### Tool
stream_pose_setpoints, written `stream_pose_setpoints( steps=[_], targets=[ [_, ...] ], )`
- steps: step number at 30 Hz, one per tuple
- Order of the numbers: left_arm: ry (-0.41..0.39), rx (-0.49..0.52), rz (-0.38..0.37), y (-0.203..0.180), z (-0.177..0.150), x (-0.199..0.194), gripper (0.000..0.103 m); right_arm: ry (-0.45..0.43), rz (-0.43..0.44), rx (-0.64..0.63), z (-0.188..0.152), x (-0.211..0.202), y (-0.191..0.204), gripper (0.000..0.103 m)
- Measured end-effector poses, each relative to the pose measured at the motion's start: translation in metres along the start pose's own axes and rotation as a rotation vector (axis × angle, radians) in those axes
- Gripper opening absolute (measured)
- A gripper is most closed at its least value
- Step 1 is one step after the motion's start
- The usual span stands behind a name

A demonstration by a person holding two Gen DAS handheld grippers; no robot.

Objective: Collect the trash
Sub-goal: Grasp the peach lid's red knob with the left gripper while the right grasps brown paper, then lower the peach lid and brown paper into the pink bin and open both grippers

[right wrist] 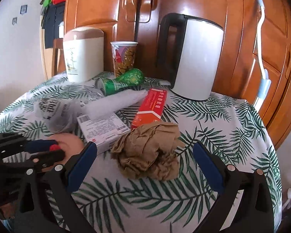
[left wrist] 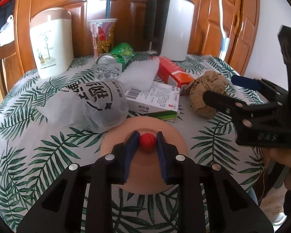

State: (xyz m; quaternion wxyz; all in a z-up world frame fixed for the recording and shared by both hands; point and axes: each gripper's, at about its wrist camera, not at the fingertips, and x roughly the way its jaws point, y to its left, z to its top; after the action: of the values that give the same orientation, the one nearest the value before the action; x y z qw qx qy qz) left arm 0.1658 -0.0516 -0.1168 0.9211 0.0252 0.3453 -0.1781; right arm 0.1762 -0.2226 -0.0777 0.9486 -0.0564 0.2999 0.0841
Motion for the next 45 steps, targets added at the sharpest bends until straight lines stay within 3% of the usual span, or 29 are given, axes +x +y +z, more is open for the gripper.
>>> stream_pose_setpoints(
  steps=[6, 11, 19, 32, 45],
  targets=[
    [-0.007, 0.014, 0.010, -0.002, -0.001, 0.000, 0.024, 0.047, -0.005, -0.016, 0.004, 0.016, 0.000, 0.096],
    [-0.006, 0.026, 0.015, -0.003, -0.001, -0.001, 0.024, 0.115, 0.010, -0.021, 0.004, 0.030, 0.001, 0.074],
    [-0.018, 0.035, 0.021, -0.004, -0.003, -0.002, 0.023, 0.113, 0.011, -0.032, 0.001, 0.025, 0.003, 0.061],
    [-0.030, 0.056, 0.008, -0.013, -0.009, -0.015, 0.023, 0.036, 0.075, -0.035, -0.019, -0.015, 0.002, 0.060],
    [-0.044, 0.110, -0.014, -0.031, -0.047, -0.089, 0.023, -0.042, 0.145, -0.039, -0.058, -0.109, 0.033, 0.060]
  ],
)
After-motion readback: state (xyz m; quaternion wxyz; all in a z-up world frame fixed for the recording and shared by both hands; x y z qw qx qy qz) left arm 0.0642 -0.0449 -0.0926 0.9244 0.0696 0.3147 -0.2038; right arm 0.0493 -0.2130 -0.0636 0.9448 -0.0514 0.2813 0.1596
